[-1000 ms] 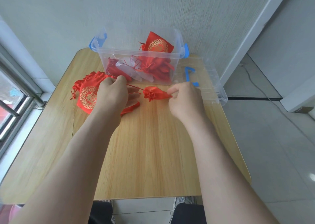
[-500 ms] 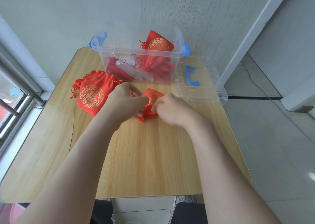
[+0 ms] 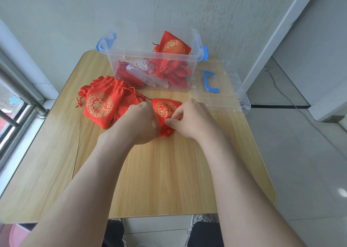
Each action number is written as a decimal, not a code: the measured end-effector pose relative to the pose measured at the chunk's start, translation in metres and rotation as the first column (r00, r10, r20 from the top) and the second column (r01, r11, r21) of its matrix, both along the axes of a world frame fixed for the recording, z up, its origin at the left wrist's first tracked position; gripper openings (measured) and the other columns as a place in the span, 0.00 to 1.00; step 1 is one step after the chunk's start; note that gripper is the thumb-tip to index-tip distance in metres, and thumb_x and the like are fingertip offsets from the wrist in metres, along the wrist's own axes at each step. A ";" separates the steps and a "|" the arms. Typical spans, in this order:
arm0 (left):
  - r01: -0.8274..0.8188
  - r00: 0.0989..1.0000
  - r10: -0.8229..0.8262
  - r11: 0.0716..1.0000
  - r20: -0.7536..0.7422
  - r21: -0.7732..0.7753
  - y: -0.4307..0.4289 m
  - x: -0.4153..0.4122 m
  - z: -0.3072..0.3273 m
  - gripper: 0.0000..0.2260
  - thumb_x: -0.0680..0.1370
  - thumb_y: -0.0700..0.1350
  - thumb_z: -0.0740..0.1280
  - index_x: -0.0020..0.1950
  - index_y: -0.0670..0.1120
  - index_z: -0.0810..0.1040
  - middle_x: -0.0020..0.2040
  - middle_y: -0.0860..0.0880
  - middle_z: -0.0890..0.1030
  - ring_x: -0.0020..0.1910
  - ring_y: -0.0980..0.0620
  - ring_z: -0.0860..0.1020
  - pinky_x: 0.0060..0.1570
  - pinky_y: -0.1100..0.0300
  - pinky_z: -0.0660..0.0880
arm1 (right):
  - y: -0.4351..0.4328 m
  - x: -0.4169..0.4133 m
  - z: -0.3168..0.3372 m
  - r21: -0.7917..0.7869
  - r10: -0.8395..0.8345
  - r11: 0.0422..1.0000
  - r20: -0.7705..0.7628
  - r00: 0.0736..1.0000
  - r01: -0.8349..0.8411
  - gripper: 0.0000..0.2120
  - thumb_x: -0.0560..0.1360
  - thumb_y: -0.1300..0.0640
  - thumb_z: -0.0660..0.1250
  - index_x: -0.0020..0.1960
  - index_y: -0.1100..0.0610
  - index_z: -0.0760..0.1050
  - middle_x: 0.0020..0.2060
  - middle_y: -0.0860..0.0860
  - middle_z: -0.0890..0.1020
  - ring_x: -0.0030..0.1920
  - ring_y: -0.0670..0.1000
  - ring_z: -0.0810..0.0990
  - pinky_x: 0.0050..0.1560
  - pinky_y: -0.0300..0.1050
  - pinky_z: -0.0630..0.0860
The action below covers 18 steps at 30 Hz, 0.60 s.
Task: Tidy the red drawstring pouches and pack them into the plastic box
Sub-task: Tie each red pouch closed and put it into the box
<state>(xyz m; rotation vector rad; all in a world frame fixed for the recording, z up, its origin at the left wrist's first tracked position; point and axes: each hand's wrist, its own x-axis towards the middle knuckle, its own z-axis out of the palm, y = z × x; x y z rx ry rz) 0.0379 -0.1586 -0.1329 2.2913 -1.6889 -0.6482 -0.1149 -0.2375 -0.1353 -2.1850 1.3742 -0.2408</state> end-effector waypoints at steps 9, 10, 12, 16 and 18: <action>-0.023 0.998 0.023 1.000 0.058 -0.001 0.007 -0.005 0.012 0.06 0.73 0.58 0.67 0.40 0.63 0.83 0.58 0.55 0.76 0.65 0.46 0.69 0.65 0.44 0.71 | 0.000 -0.001 0.000 0.029 -0.020 0.999 -0.069 0.997 0.022 0.06 0.74 0.45 0.81 0.48 0.45 0.89 0.47 0.48 0.85 0.54 0.54 0.82 0.56 0.47 0.78; -0.036 0.998 0.036 0.999 0.051 0.011 0.007 -0.007 0.014 0.07 0.71 0.58 0.64 0.39 0.63 0.82 0.58 0.54 0.77 0.64 0.46 0.70 0.65 0.41 0.72 | -0.001 0.000 -0.001 0.038 -0.027 0.999 -0.071 0.997 0.030 0.05 0.74 0.46 0.81 0.48 0.45 0.88 0.48 0.48 0.85 0.54 0.54 0.83 0.55 0.47 0.79; -0.034 0.999 0.034 0.999 -0.017 0.010 0.006 -0.009 0.018 0.08 0.69 0.56 0.64 0.39 0.59 0.82 0.54 0.53 0.83 0.59 0.46 0.77 0.61 0.42 0.77 | 0.000 0.001 -0.002 0.036 -0.038 0.999 -0.069 0.997 0.040 0.05 0.74 0.48 0.81 0.48 0.45 0.88 0.50 0.49 0.85 0.53 0.54 0.83 0.55 0.49 0.81; -0.050 0.989 0.043 0.997 -0.139 -0.050 -0.001 -0.010 0.014 0.07 0.77 0.48 0.70 0.45 0.47 0.86 0.47 0.50 0.85 0.51 0.49 0.82 0.49 0.55 0.80 | 0.000 0.001 -0.002 -0.002 -0.031 1.000 -0.013 0.999 0.031 0.06 0.75 0.53 0.80 0.51 0.47 0.87 0.49 0.48 0.83 0.53 0.53 0.83 0.52 0.47 0.80; -0.082 0.974 0.059 0.992 -0.217 -0.100 -0.001 -0.009 0.015 0.09 0.79 0.50 0.70 0.45 0.46 0.85 0.42 0.50 0.86 0.47 0.50 0.83 0.45 0.57 0.79 | -0.002 0.000 0.001 -0.032 -0.013 0.999 0.056 0.998 0.015 0.07 0.75 0.55 0.80 0.50 0.46 0.87 0.43 0.43 0.79 0.50 0.51 0.82 0.48 0.43 0.77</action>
